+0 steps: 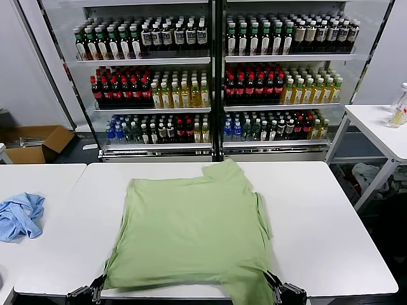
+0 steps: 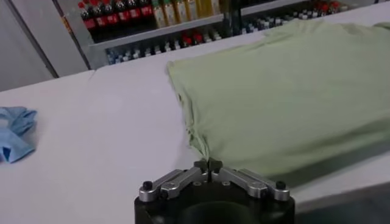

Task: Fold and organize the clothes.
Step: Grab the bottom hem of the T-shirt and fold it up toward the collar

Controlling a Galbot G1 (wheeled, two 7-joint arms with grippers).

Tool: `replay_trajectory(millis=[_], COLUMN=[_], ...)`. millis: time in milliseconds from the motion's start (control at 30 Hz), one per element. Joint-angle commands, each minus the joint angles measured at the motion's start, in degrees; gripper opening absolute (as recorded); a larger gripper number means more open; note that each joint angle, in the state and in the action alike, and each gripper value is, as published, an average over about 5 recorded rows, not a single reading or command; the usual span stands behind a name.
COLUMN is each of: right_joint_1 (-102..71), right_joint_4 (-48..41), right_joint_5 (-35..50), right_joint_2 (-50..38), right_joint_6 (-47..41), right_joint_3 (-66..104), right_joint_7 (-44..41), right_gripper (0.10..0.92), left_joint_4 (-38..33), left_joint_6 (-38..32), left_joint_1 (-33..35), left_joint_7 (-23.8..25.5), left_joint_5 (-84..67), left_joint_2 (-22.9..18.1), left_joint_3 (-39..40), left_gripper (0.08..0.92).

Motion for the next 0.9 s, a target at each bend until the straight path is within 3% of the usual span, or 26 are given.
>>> replay_trajectory(millis=[33, 233, 433, 900], right_joint_1=[-4.28, 6.71, 19.83, 39.21], right_joint_4=[2.34, 1.77, -3.58, -18.84], right_joint_5=[-1.4, 3.63, 7.47, 8.05], right_joint_2=[-0.02, -0.21, -0.24, 3.15], right_joint_6=[0.13, -1.91, -5.76, -9.51], right_joint_3=[2.57, 0.48, -1.83, -10.52], right_joint_7=[-1.29, 0.97, 1.83, 2.0], right_gripper=[0.117, 0.117, 0.117, 0.117], left_joint_4=[-3.8, -2.46, 4.07, 22.03], left_joint_6=[0.06, 2.38, 3.56, 1.75], left_joint_1=[4.59, -7.44, -21.72, -37.67], left_joint_7=[-0.24, -1.94, -2.6, -0.27], left_joint_5=[1.05, -4.83, -8.97, -12.08], left_joint_2=[0.04, 1.3, 2.86, 2.34], left_joint_3=[-2.09, -0.28, 4.11, 9.06], left_gripper=[0.084, 0.084, 0.084, 0.084])
